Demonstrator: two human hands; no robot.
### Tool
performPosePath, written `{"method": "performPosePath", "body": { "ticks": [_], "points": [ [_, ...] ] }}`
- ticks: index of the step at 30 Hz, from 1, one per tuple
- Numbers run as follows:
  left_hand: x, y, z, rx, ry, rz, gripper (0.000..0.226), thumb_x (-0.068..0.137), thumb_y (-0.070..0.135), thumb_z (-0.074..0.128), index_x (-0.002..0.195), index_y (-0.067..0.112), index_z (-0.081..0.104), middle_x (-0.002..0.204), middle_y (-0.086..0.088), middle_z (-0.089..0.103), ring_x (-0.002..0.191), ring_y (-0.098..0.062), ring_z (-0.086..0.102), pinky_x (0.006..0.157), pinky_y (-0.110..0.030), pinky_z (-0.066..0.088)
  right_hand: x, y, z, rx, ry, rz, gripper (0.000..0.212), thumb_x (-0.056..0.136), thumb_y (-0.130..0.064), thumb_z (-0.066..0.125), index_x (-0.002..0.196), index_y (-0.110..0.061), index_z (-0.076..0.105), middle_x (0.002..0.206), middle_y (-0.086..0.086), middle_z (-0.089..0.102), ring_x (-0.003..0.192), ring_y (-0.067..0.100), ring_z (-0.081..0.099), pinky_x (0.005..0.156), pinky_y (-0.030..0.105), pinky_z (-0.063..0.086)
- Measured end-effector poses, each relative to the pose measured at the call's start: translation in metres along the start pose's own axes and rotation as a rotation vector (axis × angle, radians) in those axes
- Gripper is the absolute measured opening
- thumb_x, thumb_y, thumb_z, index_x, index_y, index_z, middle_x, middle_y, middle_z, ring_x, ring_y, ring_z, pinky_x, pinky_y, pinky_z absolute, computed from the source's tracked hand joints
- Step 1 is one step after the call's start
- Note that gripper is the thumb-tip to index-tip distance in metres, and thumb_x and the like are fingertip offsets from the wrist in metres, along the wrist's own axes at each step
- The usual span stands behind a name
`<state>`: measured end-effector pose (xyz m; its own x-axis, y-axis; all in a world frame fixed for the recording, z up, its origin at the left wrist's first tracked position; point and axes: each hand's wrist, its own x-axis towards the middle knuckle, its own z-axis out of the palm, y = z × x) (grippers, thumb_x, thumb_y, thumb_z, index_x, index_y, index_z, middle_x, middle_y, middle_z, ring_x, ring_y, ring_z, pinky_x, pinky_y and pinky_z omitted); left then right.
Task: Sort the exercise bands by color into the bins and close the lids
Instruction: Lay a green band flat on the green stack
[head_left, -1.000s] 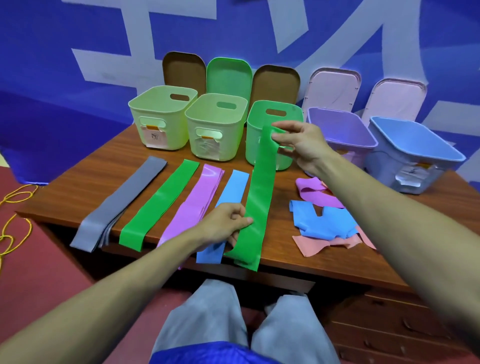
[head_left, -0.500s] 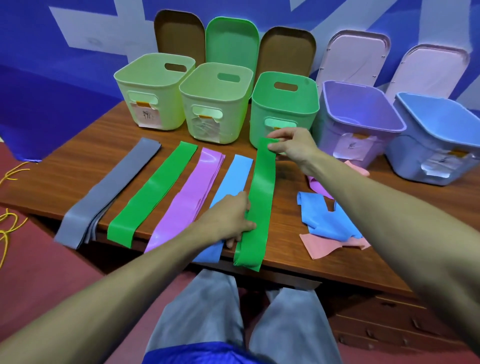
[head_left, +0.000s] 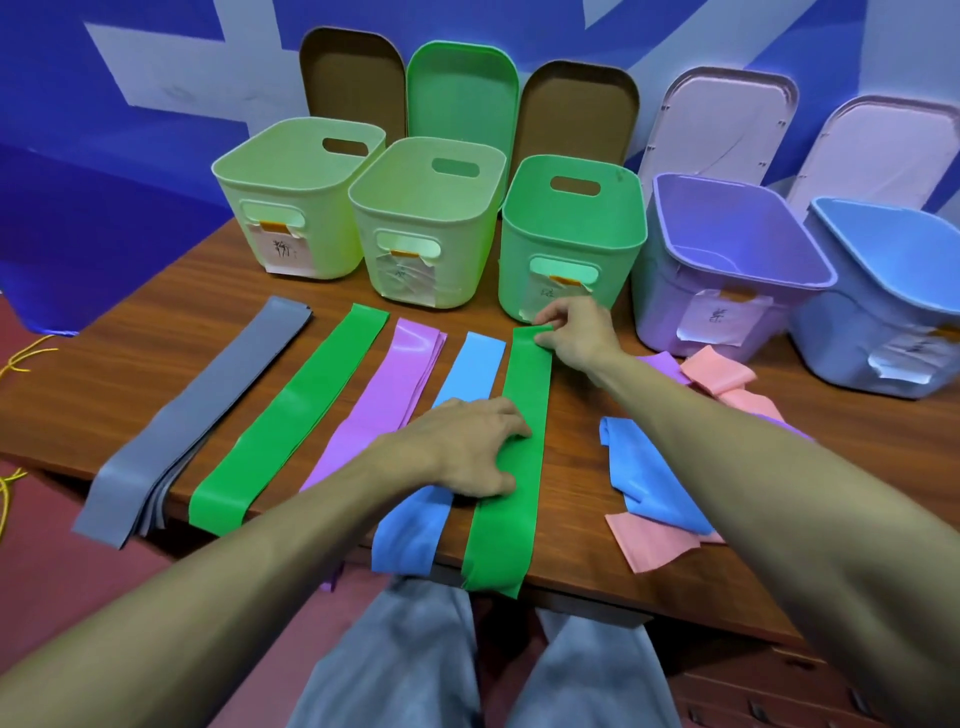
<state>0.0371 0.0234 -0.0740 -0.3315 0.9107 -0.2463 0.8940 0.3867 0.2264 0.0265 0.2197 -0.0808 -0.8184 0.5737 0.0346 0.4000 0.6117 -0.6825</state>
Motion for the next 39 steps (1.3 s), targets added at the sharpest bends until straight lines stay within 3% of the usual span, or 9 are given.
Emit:
{"method": "performPosePath", "body": {
  "ticks": [6,11,14,16,21,24,27,33,39],
  "points": [
    [0.009,-0.005,-0.005,0.000,0.026,0.029,0.054,0.086,0.039,0.062,0.135,0.024,0.047,0.137,0.004,0.043,0.127,-0.016,0.043,0.102,-0.033,0.039,0.000,0.008,0.017,-0.095,0.037,-0.007,0.018,0.082,-0.004,0.067,0.096,-0.015,0.070,0.103,0.010,0.068,0.100,0.021,0.060,0.088,0.024,0.045],
    [0.013,-0.004,-0.002,0.010,0.053,0.037,0.056,0.083,0.041,0.065,0.133,0.022,0.048,0.134,0.002,0.045,0.124,-0.016,0.044,0.103,-0.032,0.039,-0.017,0.008,0.018,-0.317,0.079,-0.126,0.034,0.085,-0.003,0.055,0.116,-0.016,0.062,0.122,0.011,0.054,0.119,0.028,0.050,0.098,0.039,0.044],
    [0.012,-0.004,-0.001,0.024,0.068,0.027,0.056,0.084,0.041,0.063,0.134,0.023,0.047,0.136,0.002,0.044,0.126,-0.016,0.043,0.102,-0.032,0.037,-0.044,0.005,0.009,-0.218,0.140,-0.169,0.030,0.082,-0.009,0.058,0.112,-0.015,0.063,0.114,0.008,0.057,0.111,0.024,0.054,0.091,0.032,0.044],
    [0.011,-0.003,0.001,0.030,0.080,0.032,0.056,0.084,0.040,0.061,0.135,0.022,0.047,0.137,0.002,0.044,0.127,-0.017,0.043,0.103,-0.032,0.036,-0.077,0.004,0.000,-0.092,0.141,-0.184,0.023,0.081,-0.011,0.062,0.103,-0.017,0.064,0.096,0.001,0.062,0.090,0.016,0.057,0.077,0.023,0.041],
    [0.003,-0.005,0.006,0.015,0.063,0.043,0.060,0.086,0.044,0.057,0.140,0.021,0.042,0.144,0.001,0.039,0.131,-0.018,0.041,0.108,-0.034,0.035,-0.180,0.012,-0.013,0.229,-0.033,-0.198,0.008,0.081,-0.010,0.070,0.079,-0.017,0.066,0.067,-0.007,0.060,0.060,0.002,0.049,0.057,0.009,0.038],
    [-0.004,-0.007,0.011,-0.002,-0.043,0.023,0.072,0.087,0.049,0.055,0.148,0.024,0.026,0.156,0.005,0.020,0.141,-0.016,0.028,0.114,-0.035,0.028,-0.207,0.024,-0.004,0.211,-0.170,-0.246,0.009,0.079,-0.012,0.073,0.078,-0.020,0.068,0.069,-0.010,0.060,0.063,0.002,0.053,0.059,0.008,0.038],
    [-0.009,-0.005,0.015,0.004,-0.092,-0.006,0.079,0.087,0.050,0.055,0.151,0.026,0.015,0.160,0.007,0.008,0.146,-0.014,0.015,0.118,-0.033,0.019,-0.215,0.036,0.004,0.165,-0.166,-0.288,0.009,0.078,-0.010,0.073,0.084,-0.016,0.071,0.077,-0.010,0.061,0.070,0.001,0.056,0.064,0.006,0.037],
    [-0.008,0.009,0.009,0.015,-0.045,-0.040,0.078,0.084,0.044,0.059,0.148,0.019,0.023,0.154,0.000,0.021,0.139,-0.022,0.029,0.113,-0.040,0.030,-0.217,0.037,0.009,-0.008,-0.167,-0.350,0.013,0.081,-0.018,0.070,0.093,-0.021,0.072,0.091,-0.005,0.059,0.081,0.000,0.052,0.070,0.005,0.033],
    [0.010,0.016,0.003,0.003,0.077,-0.100,0.051,0.087,0.046,0.056,0.130,0.019,0.046,0.134,-0.004,0.041,0.126,-0.021,0.040,0.105,-0.038,0.034,-0.210,0.033,-0.010,-0.057,-0.202,-0.389,0.014,0.086,-0.018,0.066,0.098,-0.018,0.073,0.097,-0.006,0.062,0.078,-0.013,0.050,0.070,0.001,0.032]
  ]
}}
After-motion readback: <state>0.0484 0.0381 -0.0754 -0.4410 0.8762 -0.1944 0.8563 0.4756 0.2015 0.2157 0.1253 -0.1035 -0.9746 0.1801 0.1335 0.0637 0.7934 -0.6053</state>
